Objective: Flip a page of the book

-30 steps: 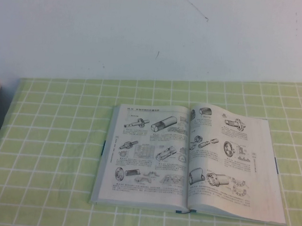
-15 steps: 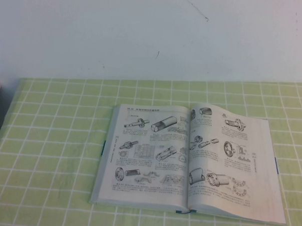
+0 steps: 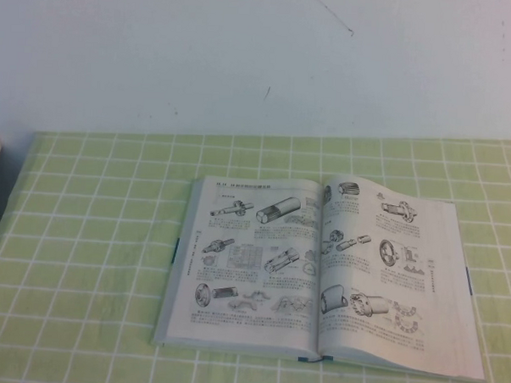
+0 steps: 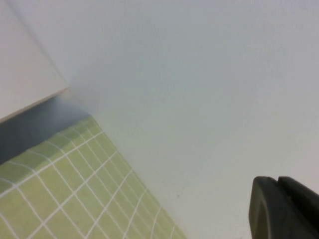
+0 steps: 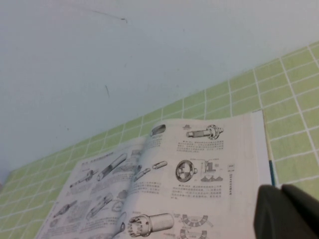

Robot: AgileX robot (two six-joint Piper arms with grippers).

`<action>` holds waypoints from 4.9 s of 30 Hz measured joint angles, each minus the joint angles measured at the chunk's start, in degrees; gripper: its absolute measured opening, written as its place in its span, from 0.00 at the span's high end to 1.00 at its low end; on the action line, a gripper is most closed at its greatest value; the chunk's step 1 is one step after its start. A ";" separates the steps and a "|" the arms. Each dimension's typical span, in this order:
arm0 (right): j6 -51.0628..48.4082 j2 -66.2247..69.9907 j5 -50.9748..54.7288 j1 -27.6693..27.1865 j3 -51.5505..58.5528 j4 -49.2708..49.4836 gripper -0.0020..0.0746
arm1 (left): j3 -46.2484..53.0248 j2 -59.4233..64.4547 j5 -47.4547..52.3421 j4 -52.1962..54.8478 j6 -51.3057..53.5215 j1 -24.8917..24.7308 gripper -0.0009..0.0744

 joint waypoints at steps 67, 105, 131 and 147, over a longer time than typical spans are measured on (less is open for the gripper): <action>-2.59 94.86 19.58 10.24 -57.60 -26.95 0.49 | -69.85 109.85 25.37 10.66 45.45 -38.73 0.99; -14.04 109.77 15.54 10.14 -58.59 -4.28 0.44 | -71.30 113.22 28.09 9.26 44.24 -38.63 0.99; -33.48 116.40 26.88 10.14 -58.72 24.91 0.44 | -71.30 113.22 28.09 8.88 44.51 -38.63 0.99; -41.58 116.76 31.20 10.23 -58.53 32.89 0.44 | -76.81 107.56 33.95 11.80 45.15 -38.73 0.99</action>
